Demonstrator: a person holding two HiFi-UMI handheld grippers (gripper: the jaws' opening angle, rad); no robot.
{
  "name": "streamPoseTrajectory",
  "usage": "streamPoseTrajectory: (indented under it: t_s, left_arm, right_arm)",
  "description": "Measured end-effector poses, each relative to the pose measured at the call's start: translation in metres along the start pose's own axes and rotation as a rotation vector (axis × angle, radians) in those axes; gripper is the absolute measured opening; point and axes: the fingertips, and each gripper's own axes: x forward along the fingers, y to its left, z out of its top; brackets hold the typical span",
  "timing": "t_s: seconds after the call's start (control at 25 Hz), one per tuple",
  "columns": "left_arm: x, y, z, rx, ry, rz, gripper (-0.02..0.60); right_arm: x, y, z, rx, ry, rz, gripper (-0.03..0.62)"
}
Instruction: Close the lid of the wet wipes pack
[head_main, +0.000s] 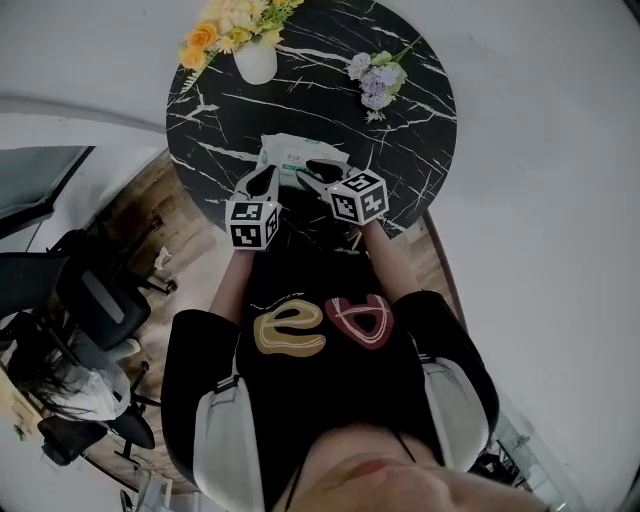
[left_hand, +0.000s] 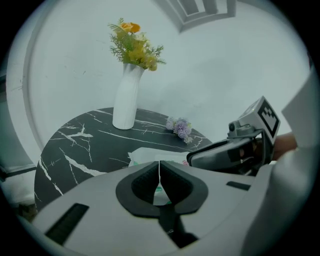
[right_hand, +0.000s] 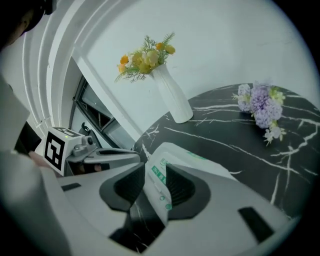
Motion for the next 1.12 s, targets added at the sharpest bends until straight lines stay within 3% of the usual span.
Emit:
streamPoseTrajectory:
  t_s: [0.4,0.76,0.96,1.12]
  left_arm:
    - [-0.025,-0.039,0.047,0.054,-0.163,-0.014,0.02]
    - [-0.075,-0.081,0.08,0.042,-0.439,-0.007,0.021]
    - [-0.093,-0.105,0.077,0.136,-0.497,0.01,0.02]
    - [-0.104,-0.114,0.072,0.144,-0.511,0.025,0.021]
  right_arm:
    - [-0.065,-0.001,0.036,-0.233,-0.256,-0.291,0.147]
    - [-0.122,0.018,0.042,-0.325,-0.387,-0.363,0.147]
    - [-0.145,0.029,0.033,-0.379,-0.42,-0.356,0.147]
    - [-0.159,0.035,0.031,-0.405,-0.446,-0.359,0.136]
